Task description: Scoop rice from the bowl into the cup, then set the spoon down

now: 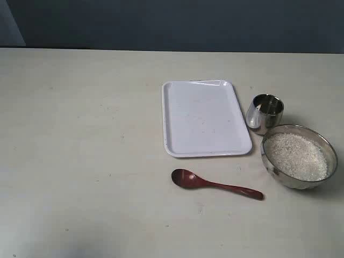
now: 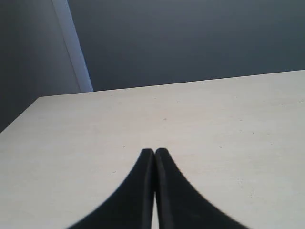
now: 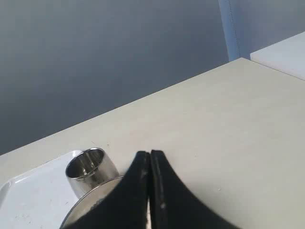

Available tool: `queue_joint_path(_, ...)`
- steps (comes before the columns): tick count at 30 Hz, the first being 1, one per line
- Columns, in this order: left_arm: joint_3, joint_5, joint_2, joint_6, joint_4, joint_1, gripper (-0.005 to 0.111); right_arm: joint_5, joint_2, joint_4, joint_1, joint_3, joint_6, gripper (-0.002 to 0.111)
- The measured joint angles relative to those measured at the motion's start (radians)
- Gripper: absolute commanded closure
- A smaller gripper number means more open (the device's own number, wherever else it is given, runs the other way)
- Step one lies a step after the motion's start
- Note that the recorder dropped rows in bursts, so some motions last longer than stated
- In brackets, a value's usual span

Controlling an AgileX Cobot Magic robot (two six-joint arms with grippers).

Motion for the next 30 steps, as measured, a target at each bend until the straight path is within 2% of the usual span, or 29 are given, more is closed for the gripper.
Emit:
queue_joint_path(18,0.0,0.0,0.0,0.0,0.0,0.0,0.106,0.0,0.0,0.0,0.0,0.0,0.0,0.109)
queue_joint_path(22,0.0,0.0,0.0,0.0,0.0,0.0,0.106,-0.069,0.0,0.011,0.0,0.0,0.0,0.109)
queue_joint_path(24,0.0,0.0,0.0,0.0,0.0,0.0,0.106,-0.158,0.0,0.071,0.0,0.0,0.008,0.109)
queue_joint_path(27,0.0,0.0,0.0,0.0,0.0,0.0,0.106,-0.277,0.0,0.26,0.0,0.0,0.021,0.109)
queue_joint_path(30,0.0,0.0,0.0,0.0,0.0,0.0,0.106,-0.312,0.0,0.425,0.0,0.0,0.031,0.109)
